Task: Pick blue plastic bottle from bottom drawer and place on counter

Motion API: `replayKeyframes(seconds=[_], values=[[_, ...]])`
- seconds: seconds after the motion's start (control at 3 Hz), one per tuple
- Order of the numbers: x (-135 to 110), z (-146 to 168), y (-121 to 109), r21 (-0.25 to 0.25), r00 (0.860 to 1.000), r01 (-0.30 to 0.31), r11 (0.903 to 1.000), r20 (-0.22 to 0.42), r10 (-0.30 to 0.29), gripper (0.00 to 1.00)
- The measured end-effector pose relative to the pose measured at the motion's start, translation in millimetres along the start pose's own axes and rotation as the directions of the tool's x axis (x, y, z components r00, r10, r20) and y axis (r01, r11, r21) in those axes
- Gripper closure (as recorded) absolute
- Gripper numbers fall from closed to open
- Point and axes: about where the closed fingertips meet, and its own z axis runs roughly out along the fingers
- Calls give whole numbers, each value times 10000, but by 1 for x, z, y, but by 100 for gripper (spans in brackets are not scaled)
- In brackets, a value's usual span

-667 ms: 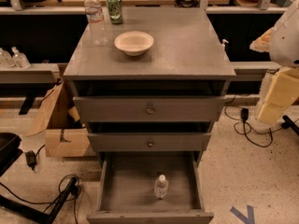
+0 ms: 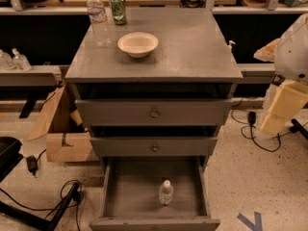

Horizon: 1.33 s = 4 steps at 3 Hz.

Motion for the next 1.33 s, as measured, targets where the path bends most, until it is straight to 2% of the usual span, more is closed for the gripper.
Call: replayKeyframes(seconds=[0.33,0.67,1.0,1.33], values=[[6,54,25,-432,9916,184,9989,1289,-127,0],[13,128,68,-918,9550,281,9954,2967,4,0],[10,184,82,-677,8998,278,9973,4363,45,0],[7,223,74,274,8558,369,9989,5152,-458,0]])
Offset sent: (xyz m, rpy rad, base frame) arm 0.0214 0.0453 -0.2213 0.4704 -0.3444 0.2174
